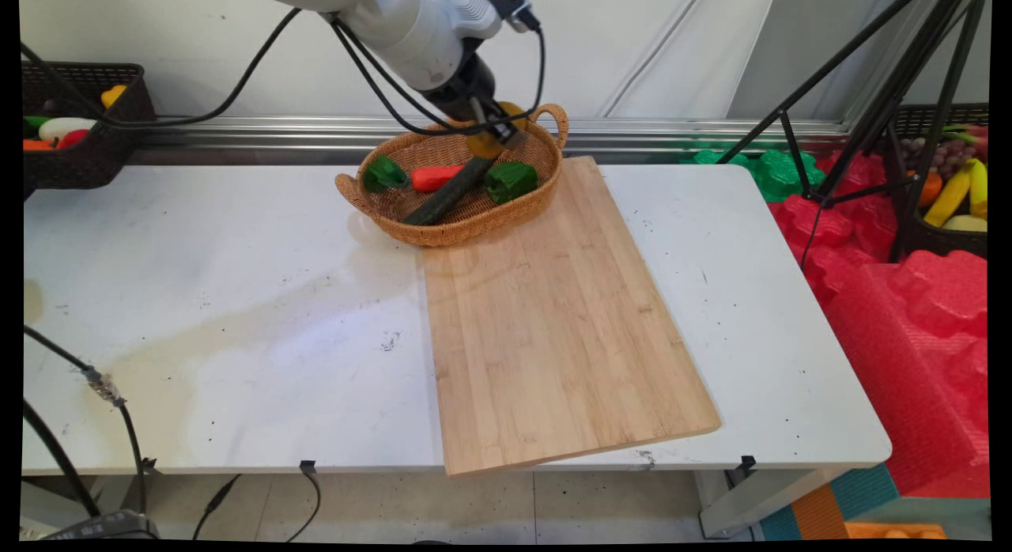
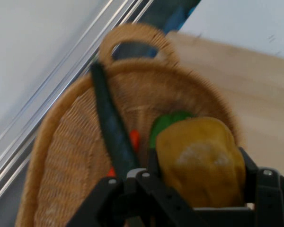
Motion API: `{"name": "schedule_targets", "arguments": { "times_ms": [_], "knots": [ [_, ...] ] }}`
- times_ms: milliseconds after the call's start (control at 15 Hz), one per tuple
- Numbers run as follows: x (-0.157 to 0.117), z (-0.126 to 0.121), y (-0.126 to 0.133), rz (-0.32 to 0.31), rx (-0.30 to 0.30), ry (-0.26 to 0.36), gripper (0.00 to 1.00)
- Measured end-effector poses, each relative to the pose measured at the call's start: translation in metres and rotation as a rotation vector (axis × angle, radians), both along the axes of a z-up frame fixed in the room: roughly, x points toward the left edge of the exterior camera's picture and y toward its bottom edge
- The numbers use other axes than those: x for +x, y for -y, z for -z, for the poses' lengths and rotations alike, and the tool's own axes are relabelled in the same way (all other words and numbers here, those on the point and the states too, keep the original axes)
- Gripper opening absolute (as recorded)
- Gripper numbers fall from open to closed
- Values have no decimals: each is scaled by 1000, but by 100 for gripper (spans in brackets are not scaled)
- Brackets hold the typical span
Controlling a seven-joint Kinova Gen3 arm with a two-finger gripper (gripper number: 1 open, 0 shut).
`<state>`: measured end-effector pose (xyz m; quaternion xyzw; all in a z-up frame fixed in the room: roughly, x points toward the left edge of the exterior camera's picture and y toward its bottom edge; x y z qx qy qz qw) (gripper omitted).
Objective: Place the picked object in the vegetable basket
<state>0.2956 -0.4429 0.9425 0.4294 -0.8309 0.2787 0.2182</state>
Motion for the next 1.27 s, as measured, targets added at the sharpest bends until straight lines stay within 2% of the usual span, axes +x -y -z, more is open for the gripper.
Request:
{"name": "schedule_targets", "arguments": {
  "times_ms": [333,667,1067,1133,1267],
  "knots": [
    [34,29,19,-21,80,48,0],
    [47,62,32,31,176,52,0],
    [48,81,40,78,207,28,0],
    [49,82,40,83,207,25,100],
    [50,82,39,90,204,22,100]
  ]
}}
